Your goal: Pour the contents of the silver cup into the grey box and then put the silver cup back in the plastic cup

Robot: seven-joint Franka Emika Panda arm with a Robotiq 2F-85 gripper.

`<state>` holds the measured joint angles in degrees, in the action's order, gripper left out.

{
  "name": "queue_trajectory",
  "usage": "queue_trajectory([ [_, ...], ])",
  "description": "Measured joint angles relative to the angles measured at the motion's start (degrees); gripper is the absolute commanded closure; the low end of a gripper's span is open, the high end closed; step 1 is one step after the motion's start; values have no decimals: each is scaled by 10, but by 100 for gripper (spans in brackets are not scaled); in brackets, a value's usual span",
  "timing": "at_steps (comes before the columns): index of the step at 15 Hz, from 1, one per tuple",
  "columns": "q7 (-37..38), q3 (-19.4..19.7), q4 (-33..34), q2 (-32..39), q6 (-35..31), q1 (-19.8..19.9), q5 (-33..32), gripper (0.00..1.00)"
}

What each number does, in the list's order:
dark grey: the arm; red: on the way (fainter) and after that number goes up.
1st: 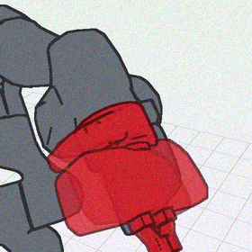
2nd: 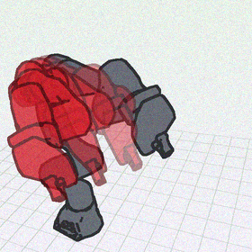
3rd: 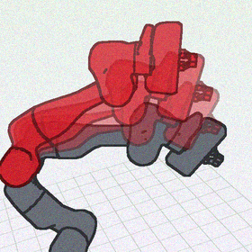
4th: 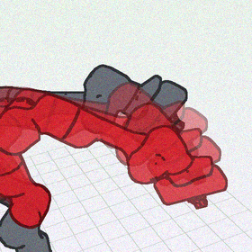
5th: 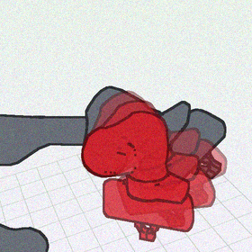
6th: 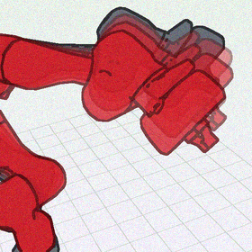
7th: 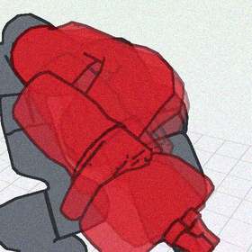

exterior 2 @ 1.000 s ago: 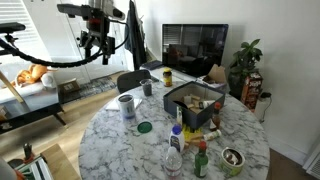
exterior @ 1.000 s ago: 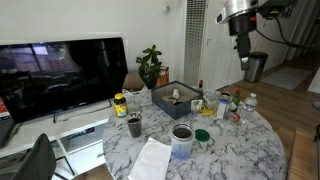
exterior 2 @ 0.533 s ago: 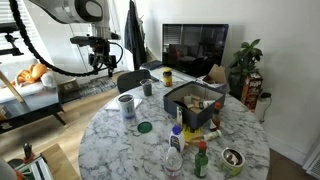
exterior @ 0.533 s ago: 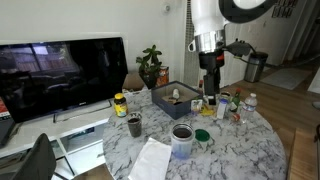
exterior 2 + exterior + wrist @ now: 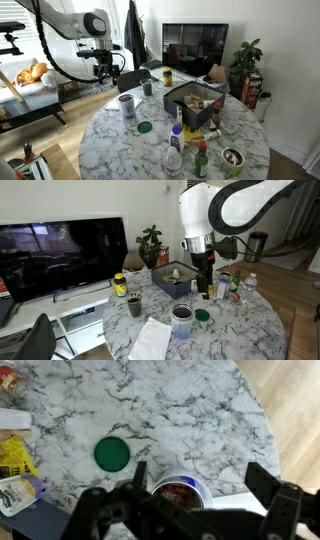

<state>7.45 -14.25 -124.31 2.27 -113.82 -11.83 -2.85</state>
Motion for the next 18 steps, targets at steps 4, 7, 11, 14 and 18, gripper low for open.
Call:
queue_trajectory([
  [4,-13,3,-1,6,-23,0,13,0],
  [7,-14,9,-5,39,-111,1,24,0],
  [11,-15,15,-6,91,-206,1,23,6],
  [14,-15,21,-6,120,-243,1,16,12],
  [18,-19,33,-5,145,-276,1,8,20],
])
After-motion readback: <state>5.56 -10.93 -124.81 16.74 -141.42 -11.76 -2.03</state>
